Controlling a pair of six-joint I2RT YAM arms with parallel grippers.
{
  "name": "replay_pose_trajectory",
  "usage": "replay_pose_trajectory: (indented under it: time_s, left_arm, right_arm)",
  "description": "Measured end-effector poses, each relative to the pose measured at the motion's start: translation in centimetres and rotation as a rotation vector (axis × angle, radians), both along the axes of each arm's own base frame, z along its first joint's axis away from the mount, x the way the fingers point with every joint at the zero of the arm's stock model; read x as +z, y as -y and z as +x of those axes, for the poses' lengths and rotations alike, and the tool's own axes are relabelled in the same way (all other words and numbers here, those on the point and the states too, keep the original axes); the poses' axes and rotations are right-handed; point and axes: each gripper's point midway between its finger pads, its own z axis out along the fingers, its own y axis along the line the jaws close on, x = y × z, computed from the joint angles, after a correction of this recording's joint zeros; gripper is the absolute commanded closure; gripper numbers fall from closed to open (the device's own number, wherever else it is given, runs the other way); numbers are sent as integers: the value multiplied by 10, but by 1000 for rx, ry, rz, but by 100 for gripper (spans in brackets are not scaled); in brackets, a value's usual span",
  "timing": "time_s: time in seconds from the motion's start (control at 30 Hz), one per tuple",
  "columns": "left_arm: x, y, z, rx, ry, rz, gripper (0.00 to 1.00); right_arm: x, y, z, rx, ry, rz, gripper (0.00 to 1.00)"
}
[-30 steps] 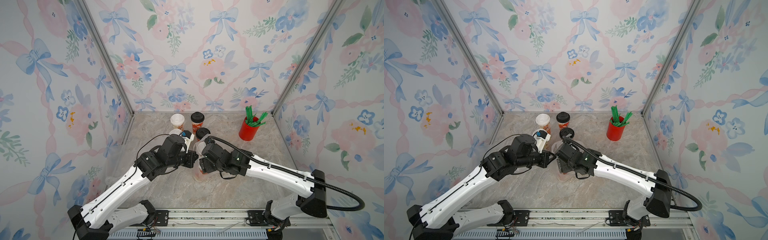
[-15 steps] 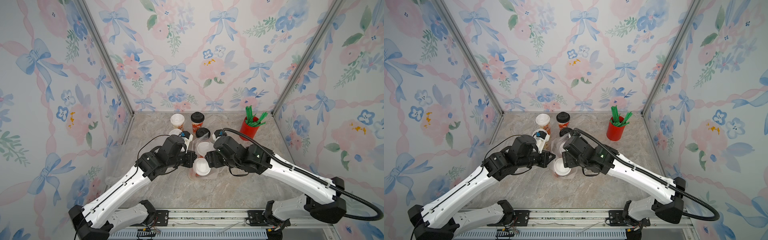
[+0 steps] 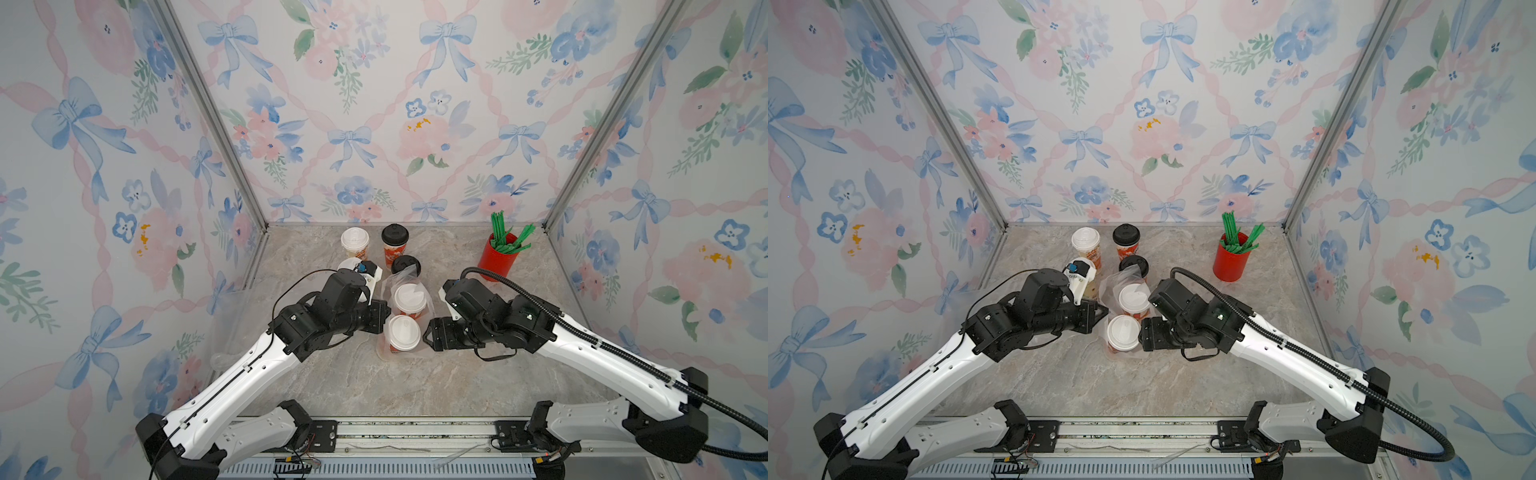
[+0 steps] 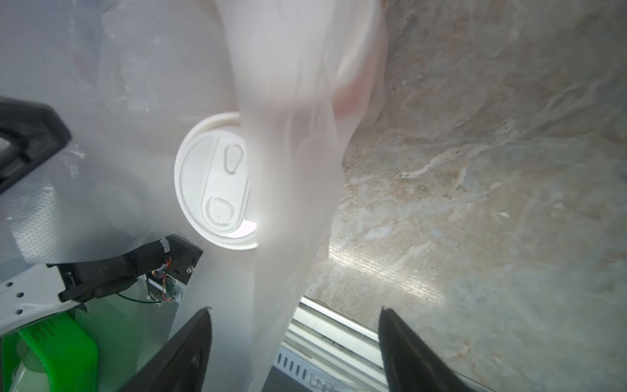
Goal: Pack milk tea into plastic carrier bags
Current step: Adjust the plastic carrier bag at the center of the board.
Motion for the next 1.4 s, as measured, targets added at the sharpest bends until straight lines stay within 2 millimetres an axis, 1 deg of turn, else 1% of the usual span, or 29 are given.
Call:
replay_pose_trajectory:
  time_s: [0.07, 0.1, 0.23, 0.3, 0.33, 0.37, 0.4, 0.43, 0.5, 0.57, 0.77, 0.87, 1.03, 1.07, 1.17, 1.2, 1.3, 1.33, 1.37, 1.4]
  left_arm:
    - [0, 0, 0, 0, 0, 0, 100]
    - [0, 0, 0, 0, 0, 0, 100]
    - [0, 0, 0, 0, 0, 0, 100]
    - [0, 0, 0, -1, -1, -1, 100]
    - [0, 0, 0, -2, -2, -2, 100]
    - [0, 0, 0, -3, -2, -2, 100]
    - [0, 1, -1, -4, -2, -2, 100]
    - [0, 1, -1, -6, -4, -4, 100]
    - [0, 2, -2, -11, -6, -8, 100]
    - [1, 2, -3, -17, -9, -11, 100]
    - [5, 5, -4, -33, -6, -20, 100]
    - [8, 7, -4, -46, 2, -25, 100]
    - [5, 11, -7, -75, -16, -29, 100]
    - [5, 12, -7, -80, -19, -30, 96]
    - [5, 15, -10, -104, -22, -34, 76]
    - [5, 15, -11, -110, -23, -36, 72]
    - [5, 16, -12, -118, -25, -38, 64]
    - [5, 16, -12, -120, -22, -37, 62]
    - [5, 16, -12, -120, -22, -37, 61]
    - [5, 16, -12, -121, -20, -36, 59]
  right_arm:
    - [-2, -4, -4, 13, -27, 13, 40]
    - [-2, -6, -5, 18, -33, 19, 43]
    - [-5, -9, -7, 14, -60, 34, 64]
    - [-7, -10, -7, 12, -67, 33, 78]
    - [-8, -11, -7, 22, -65, 28, 87]
    - [-8, -10, -6, 21, -67, 27, 94]
    - [-9, -10, -6, 21, -66, 25, 99]
    - [-8, -10, -6, 19, -66, 27, 100]
    - [-4, -10, -5, 21, -55, 26, 100]
    - [4, -10, -3, 25, -41, 34, 100]
    - [38, -11, 8, 22, 26, 81, 100]
    - [43, -8, 10, 21, 37, 76, 100]
    - [43, -2, 9, 26, 36, 51, 100]
    - [43, -1, 9, 28, 36, 49, 100]
    - [42, 2, 11, 29, 37, 38, 100]
    - [41, 3, 11, 30, 35, 31, 100]
    - [37, 7, 10, 32, 27, 13, 100]
    - [36, 8, 10, 33, 25, 11, 98]
    - [36, 8, 10, 34, 24, 9, 91]
    - [35, 8, 9, 34, 22, 7, 81]
